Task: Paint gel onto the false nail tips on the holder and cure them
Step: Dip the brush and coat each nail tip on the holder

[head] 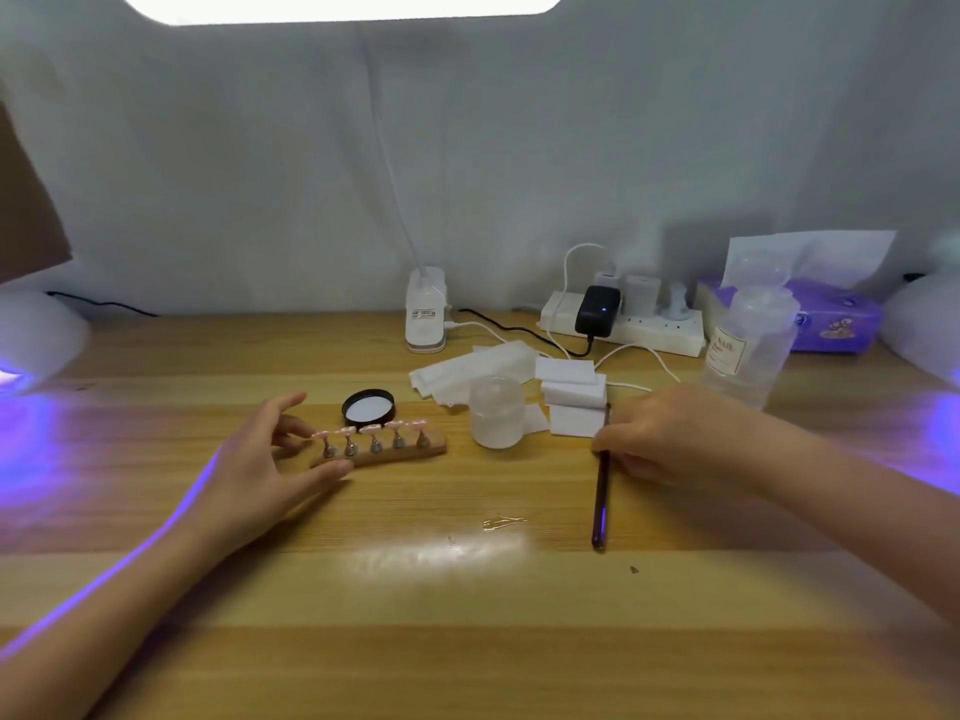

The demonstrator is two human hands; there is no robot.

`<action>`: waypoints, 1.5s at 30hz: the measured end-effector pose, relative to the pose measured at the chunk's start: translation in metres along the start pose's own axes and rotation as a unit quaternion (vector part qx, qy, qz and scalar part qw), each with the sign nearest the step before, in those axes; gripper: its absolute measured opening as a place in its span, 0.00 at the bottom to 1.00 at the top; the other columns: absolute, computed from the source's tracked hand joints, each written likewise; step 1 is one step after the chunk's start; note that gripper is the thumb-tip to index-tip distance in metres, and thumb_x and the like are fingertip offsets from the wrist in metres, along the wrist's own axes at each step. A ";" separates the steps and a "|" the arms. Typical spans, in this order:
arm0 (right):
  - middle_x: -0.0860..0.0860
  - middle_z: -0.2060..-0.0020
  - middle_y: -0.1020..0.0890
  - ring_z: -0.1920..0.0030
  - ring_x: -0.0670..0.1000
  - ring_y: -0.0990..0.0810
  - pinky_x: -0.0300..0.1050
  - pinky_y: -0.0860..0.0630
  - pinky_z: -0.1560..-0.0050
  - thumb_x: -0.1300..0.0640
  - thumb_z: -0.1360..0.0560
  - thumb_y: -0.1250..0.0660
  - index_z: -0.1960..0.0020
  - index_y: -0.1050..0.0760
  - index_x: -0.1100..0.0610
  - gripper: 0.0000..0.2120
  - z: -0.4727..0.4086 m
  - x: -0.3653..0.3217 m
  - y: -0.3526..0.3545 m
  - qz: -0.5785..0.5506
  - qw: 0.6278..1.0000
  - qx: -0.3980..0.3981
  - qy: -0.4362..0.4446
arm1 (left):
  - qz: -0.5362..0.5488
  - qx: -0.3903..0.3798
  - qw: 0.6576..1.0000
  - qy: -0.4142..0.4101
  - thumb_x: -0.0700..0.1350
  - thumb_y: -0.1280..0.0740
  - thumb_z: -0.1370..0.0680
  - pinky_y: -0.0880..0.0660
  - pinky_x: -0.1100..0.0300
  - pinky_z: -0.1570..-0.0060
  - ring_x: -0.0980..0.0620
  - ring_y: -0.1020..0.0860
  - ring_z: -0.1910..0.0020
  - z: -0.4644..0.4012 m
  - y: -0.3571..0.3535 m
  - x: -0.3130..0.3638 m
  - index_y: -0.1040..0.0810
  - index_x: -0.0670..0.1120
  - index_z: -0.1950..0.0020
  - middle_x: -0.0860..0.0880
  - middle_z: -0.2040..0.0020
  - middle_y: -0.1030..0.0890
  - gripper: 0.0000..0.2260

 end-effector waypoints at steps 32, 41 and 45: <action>0.50 0.73 0.22 0.72 0.43 0.24 0.34 0.27 0.66 0.48 0.31 0.29 0.68 0.27 0.57 0.15 -0.053 0.045 0.045 -0.545 0.754 0.289 -0.223 | 0.137 -0.138 0.979 -0.062 0.44 0.23 0.35 0.24 0.60 0.56 0.56 0.22 0.60 0.008 -0.081 0.084 0.22 0.54 0.60 0.52 0.61 0.19 0.10; 0.47 0.72 0.26 0.70 0.44 0.29 0.40 0.29 0.66 0.50 0.30 0.29 0.69 0.30 0.53 0.14 -0.078 0.029 0.041 -0.503 0.804 0.259 -0.182 | 0.162 -0.155 0.974 -0.024 0.41 0.26 0.31 0.27 0.70 0.58 0.61 0.20 0.61 0.007 -0.082 0.080 0.17 0.55 0.61 0.57 0.62 0.17 0.08; 0.47 0.73 0.26 0.71 0.43 0.29 0.37 0.30 0.68 0.51 0.30 0.29 0.69 0.29 0.53 0.14 -0.075 0.034 0.041 -0.521 0.785 0.277 -0.191 | 0.172 -0.163 0.971 -0.029 0.41 0.26 0.32 0.28 0.70 0.58 0.60 0.21 0.61 0.007 -0.083 0.080 0.16 0.55 0.60 0.56 0.62 0.17 0.08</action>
Point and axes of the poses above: each hand's wrist, its own z-axis away from the middle knuckle, its own y-axis out of the back of the hand, x = y × z, the point moved 8 cm from there along -z, towards the middle knuckle
